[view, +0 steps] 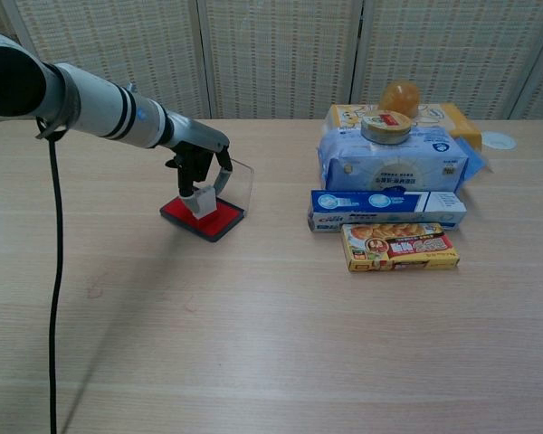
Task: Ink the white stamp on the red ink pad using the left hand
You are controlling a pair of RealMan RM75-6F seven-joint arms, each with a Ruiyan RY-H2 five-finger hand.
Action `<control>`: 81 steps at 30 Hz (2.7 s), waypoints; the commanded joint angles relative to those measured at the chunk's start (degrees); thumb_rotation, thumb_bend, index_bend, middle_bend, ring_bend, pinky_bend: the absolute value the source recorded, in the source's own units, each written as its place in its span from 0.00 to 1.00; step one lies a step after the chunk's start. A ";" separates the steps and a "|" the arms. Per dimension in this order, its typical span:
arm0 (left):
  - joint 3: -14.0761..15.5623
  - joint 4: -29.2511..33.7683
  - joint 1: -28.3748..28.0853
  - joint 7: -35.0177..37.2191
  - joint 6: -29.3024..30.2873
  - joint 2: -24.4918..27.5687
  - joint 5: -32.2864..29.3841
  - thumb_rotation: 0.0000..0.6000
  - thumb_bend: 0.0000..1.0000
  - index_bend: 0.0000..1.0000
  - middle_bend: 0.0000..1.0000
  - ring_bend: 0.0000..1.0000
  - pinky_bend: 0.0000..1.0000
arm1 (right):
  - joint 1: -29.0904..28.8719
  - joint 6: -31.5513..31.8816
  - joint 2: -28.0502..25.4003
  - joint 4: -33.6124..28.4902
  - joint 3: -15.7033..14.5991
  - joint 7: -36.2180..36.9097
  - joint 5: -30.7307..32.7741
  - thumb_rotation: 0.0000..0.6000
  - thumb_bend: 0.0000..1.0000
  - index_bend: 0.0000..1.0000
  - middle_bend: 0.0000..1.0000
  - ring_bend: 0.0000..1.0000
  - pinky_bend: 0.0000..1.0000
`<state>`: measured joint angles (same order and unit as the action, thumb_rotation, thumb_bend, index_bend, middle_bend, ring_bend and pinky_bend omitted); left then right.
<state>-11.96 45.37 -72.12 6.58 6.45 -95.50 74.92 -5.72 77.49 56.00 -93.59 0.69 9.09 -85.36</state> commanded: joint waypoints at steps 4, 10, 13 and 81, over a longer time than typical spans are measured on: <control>0.23 -0.32 0.31 1.11 0.25 -0.01 0.77 1.00 0.43 0.89 1.00 0.95 0.81 | -0.13 -0.29 0.05 -0.10 0.02 -0.35 0.11 1.00 0.23 0.00 0.00 0.00 0.00; 0.44 0.07 0.57 2.22 0.74 0.47 1.55 1.00 0.43 0.89 1.00 0.95 0.81 | -0.09 -0.08 0.10 -0.18 0.04 -0.42 -0.08 1.00 0.23 0.00 0.00 0.00 0.00; 0.68 0.27 0.70 2.68 1.00 0.61 1.92 1.00 0.43 0.89 1.00 0.95 0.81 | -0.02 0.09 0.10 -0.13 -0.01 -0.36 -0.26 1.00 0.23 0.00 0.00 0.00 0.00; 10.32 23.19 13.32 -11.80 20.97 13.17 -17.29 1.00 0.30 0.61 1.00 0.90 0.81 | 1.59 5.20 0.21 -0.16 -2.79 -0.92 -7.72 1.00 0.23 0.00 0.00 0.00 0.00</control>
<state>-1.59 68.53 -58.84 -5.27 27.40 -82.33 57.61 -4.13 82.68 56.21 -93.75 -2.09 8.16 -93.07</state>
